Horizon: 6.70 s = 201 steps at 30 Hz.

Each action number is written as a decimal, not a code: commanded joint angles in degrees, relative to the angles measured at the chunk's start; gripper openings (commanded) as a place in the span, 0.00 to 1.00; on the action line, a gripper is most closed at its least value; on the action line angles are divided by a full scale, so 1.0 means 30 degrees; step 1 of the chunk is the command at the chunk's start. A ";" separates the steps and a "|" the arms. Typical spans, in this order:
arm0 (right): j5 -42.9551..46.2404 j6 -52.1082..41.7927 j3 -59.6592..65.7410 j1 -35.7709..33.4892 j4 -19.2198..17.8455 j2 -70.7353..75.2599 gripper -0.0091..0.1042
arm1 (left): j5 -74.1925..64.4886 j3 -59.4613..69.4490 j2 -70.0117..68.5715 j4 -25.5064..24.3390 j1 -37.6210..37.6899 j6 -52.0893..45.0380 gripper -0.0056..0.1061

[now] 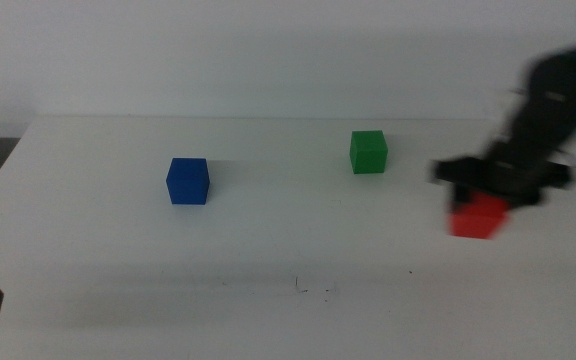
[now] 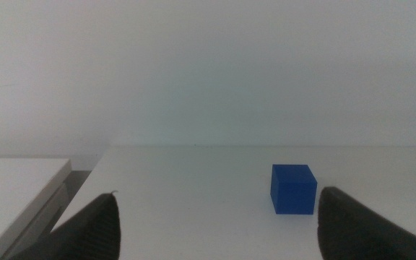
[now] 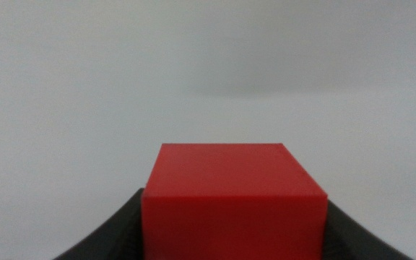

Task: Stack red cubes first, then green, then blue cubes in a specific spot.

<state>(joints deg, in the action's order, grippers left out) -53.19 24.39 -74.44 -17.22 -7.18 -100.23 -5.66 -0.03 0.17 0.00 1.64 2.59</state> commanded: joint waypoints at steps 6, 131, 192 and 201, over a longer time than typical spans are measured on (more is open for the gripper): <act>-0.4335 0.5068 -0.7727 -0.5665 -0.1008 -0.5489 0.11 | 0.0253 0.0010 -0.0058 0.0104 -0.0059 0.0167 0.89; -0.2498 1.1413 -0.7376 -1.0648 -0.7926 -0.4158 0.12 | 0.0253 0.0010 -0.0058 0.0104 -0.0059 0.0167 0.89; -0.1291 0.3299 0.3535 -1.2061 -0.9186 1.2987 0.81 | 0.0253 0.0010 -0.0058 0.0104 -0.0059 0.0167 0.89; -0.0729 -0.3183 0.3969 -1.2061 -0.5233 1.8504 0.81 | 0.0253 0.0010 -0.0058 0.0104 -0.0059 0.0167 0.89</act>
<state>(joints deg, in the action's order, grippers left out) -56.40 18.68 -62.92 -53.27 -24.85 -46.39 -5.66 -0.03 0.17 0.00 1.64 2.59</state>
